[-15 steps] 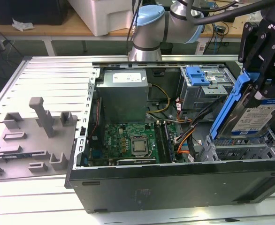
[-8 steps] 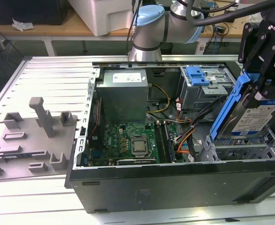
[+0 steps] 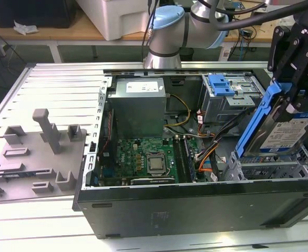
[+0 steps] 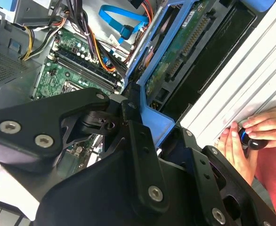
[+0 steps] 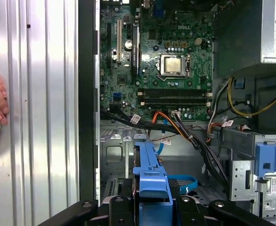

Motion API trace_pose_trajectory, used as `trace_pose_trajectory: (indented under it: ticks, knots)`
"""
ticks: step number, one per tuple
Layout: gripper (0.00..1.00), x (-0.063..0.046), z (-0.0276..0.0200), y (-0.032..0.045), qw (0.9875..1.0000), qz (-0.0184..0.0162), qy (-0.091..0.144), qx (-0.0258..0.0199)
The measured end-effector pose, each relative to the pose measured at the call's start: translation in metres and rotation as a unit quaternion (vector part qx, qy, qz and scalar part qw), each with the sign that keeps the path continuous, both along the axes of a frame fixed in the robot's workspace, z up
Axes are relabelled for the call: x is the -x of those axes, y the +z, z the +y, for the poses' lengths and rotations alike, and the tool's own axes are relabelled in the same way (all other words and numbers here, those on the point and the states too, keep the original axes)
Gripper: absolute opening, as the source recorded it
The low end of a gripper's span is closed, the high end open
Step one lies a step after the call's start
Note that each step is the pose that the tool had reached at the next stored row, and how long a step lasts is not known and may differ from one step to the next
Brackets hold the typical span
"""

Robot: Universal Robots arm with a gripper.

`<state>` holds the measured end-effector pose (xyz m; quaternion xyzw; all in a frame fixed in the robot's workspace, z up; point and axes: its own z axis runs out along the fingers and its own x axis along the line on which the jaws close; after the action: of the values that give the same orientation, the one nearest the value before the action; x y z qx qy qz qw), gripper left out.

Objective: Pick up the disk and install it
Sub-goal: 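Insert the disk into the insertion slot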

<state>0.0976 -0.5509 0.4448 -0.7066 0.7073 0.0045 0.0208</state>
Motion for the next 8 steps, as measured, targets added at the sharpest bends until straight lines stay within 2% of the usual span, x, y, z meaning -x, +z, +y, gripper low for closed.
trace_pose_trajectory:
  ticks: [8]
  knots:
    - [0.37,-0.0004,-0.0006,-0.0014,1.0000,0.0000,0.000,0.0000]
